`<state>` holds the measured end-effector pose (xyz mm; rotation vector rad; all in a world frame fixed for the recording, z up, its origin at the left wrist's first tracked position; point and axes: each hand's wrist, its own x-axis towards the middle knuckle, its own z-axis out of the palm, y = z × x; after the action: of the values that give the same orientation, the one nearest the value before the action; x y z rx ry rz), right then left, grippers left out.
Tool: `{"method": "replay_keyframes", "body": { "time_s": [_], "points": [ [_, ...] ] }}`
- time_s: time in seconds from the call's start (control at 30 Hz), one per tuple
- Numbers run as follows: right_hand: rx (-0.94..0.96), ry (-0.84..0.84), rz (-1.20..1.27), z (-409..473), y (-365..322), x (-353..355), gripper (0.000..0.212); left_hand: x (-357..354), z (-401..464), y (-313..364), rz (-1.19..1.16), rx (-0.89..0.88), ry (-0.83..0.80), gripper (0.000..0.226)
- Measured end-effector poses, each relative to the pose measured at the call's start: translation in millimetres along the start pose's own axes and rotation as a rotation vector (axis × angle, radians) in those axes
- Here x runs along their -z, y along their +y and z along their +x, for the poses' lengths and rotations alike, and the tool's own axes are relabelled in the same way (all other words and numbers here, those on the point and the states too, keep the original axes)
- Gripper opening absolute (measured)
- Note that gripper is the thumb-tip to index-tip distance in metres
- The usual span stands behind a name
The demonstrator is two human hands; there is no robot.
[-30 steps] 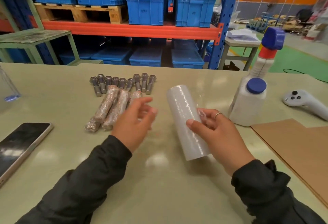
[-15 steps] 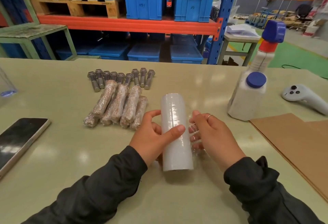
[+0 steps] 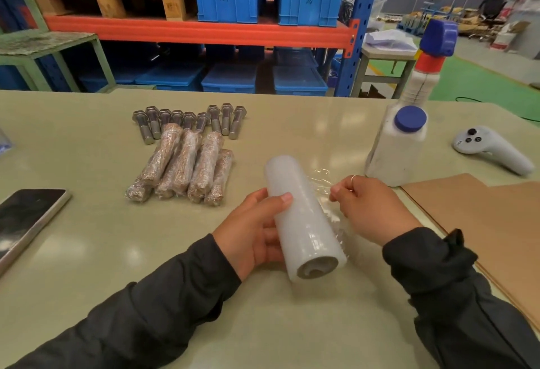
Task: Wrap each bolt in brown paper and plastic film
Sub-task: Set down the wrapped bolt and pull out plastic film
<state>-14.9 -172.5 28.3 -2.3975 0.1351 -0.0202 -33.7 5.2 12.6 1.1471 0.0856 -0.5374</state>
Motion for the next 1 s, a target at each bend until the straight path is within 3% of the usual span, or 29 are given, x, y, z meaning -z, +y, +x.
{"method": "replay_keyframes", "body": {
  "time_s": [0.17,0.4,0.6,0.73,0.8,1.0],
  "points": [
    [-0.072,-0.042,0.175,-1.8,-1.6,3.4,0.028,4.2,-2.3,3.0,-0.368,0.093,-0.146,0.073],
    [0.028,0.021,0.107,-1.0,-2.1,0.7,0.027,4.8,0.3,6.0,-0.262,0.093,-0.087,0.068],
    [-0.083,-0.054,-0.183,3.4,15.1,5.9,0.023,-4.2,8.6,-4.1,0.180,-0.028,0.051,0.065],
    [-0.194,-0.098,-0.418,7.7,21.0,8.2,0.032,-15.9,20.5,-3.4,0.453,-0.039,0.081,0.040],
    [-0.259,-0.117,-0.488,9.9,24.7,15.0,0.034,-23.1,26.3,-6.1,0.540,-0.034,0.092,0.039],
    [-0.322,-0.193,-0.401,1.0,32.3,33.7,0.032,-36.9,33.3,-13.5,0.783,0.005,0.129,0.051]
  ]
}}
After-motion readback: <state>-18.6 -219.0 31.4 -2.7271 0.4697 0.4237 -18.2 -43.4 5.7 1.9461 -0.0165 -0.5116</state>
